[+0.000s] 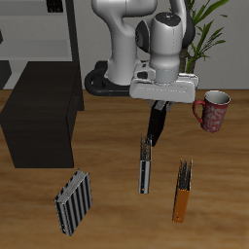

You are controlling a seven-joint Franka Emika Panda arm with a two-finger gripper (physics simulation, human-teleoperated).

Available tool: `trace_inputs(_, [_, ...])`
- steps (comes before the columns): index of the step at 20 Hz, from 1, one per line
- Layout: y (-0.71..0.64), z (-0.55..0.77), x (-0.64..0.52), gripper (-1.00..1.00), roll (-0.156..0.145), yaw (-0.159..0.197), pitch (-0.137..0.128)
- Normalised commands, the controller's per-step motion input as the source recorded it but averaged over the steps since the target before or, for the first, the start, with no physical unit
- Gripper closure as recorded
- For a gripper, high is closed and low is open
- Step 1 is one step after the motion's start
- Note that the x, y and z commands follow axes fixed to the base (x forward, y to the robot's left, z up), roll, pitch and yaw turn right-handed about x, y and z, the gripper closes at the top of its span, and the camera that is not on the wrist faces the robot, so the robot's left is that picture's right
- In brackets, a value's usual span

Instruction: Place the black book flat on top of the shelf

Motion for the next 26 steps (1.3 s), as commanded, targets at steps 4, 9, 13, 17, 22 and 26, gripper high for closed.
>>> trace_inputs(4, [-0.45, 0.04, -0.17, 1.0, -0.103, 0.1, 0.002])
trace_inputs(9, [-0.42, 0.29, -0.14, 1.0, -0.086, 0.061, -0.037])
trace_inputs(13, [-0.4, 0.4, -0.16, 1.0, -0.132, 0.148, -0.068])
trace_inputs(17, [-0.37, 0.4, -0.07, 1.0, -0.183, 0.097, -0.031])
trace_inputs(22, [-0.4, 0.35, 0.05, 1.0, -0.196, 0.088, -0.045])
trace_inputs(26, [-0.42, 0.29, 0.08, 1.0, -0.219, 0.084, -0.061])
